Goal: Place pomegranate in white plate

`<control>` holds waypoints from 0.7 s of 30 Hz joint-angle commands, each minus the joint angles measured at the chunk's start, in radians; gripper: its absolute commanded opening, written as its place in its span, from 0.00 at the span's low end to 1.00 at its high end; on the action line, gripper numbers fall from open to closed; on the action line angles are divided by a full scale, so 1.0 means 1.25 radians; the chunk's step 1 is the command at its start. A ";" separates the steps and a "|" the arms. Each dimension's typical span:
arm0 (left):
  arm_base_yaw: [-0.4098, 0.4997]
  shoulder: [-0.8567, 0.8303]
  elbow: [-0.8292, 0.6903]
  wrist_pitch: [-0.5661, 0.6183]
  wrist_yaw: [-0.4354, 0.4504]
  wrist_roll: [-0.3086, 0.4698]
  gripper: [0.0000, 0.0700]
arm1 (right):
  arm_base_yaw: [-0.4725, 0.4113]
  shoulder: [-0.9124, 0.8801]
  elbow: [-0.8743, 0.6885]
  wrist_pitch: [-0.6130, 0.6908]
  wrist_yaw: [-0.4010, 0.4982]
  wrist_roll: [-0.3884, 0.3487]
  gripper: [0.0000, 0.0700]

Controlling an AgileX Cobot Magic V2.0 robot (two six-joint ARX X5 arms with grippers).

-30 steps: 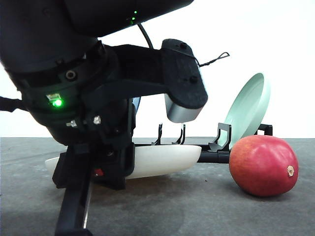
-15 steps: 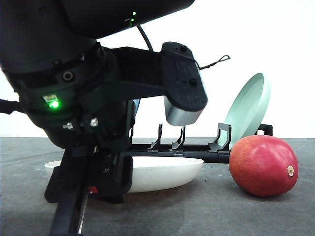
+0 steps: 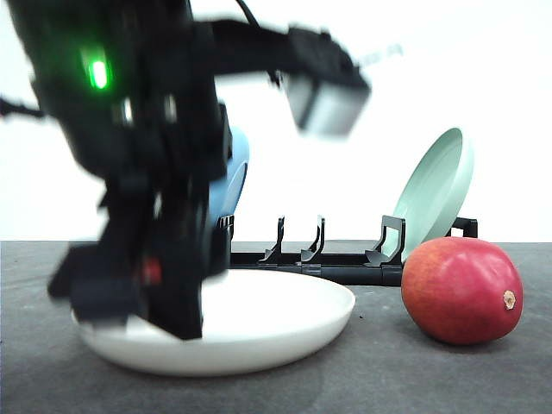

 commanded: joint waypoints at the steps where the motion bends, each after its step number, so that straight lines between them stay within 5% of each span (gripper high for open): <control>1: -0.006 -0.028 0.031 -0.012 0.051 -0.051 0.52 | 0.004 0.004 0.013 0.010 -0.001 0.010 0.43; 6: 0.020 -0.149 0.049 -0.051 0.237 -0.085 0.52 | 0.005 0.004 0.013 0.005 -0.001 0.010 0.43; 12: 0.129 -0.351 0.049 -0.056 0.273 -0.133 0.51 | 0.016 0.004 0.013 -0.003 -0.001 0.009 0.44; 16: 0.259 -0.511 0.049 -0.028 0.344 -0.168 0.51 | 0.030 0.006 0.013 -0.014 -0.001 0.008 0.44; 21: 0.413 -0.669 0.049 -0.036 0.344 -0.191 0.51 | 0.064 0.006 0.013 -0.041 0.000 0.006 0.45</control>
